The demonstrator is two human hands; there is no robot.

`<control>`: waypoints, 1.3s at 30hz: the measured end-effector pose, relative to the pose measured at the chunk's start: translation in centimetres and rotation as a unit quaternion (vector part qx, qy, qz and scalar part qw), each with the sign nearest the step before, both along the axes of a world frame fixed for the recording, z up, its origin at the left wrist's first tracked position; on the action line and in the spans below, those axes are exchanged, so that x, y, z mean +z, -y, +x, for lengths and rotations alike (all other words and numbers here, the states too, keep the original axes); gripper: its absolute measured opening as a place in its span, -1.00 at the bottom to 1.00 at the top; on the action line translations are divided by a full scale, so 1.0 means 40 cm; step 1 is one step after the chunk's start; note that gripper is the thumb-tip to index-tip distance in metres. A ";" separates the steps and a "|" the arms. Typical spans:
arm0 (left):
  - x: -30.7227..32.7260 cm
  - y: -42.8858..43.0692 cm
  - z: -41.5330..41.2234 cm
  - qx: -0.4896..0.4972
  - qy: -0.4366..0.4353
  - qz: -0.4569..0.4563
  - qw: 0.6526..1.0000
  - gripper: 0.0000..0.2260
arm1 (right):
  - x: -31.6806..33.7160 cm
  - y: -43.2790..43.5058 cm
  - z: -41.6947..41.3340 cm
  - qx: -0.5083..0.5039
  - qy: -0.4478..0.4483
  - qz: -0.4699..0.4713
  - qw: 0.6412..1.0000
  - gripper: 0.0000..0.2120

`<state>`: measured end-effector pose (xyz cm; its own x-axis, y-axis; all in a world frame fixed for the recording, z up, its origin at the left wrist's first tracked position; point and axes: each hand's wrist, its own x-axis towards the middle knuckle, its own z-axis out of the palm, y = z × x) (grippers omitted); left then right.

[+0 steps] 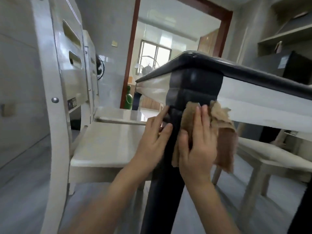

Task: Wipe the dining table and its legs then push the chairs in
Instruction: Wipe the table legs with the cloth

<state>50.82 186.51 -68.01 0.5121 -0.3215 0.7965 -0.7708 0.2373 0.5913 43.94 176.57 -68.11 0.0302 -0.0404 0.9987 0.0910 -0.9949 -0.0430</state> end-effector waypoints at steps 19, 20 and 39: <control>-0.057 0.059 0.003 -0.087 -0.075 -0.048 0.992 -0.52 | 0.138 -0.032 0.024 -0.008 0.039 0.018 0.999 -0.55; -0.060 0.059 0.003 -0.091 -0.080 -0.052 0.991 -0.51 | 0.097 -0.039 0.019 -0.001 0.036 0.034 0.999 -0.54; -0.066 0.062 0.010 -0.151 -0.160 -0.083 0.972 -0.51 | -0.081 -0.012 -0.014 0.017 -0.050 -0.018 0.998 -0.50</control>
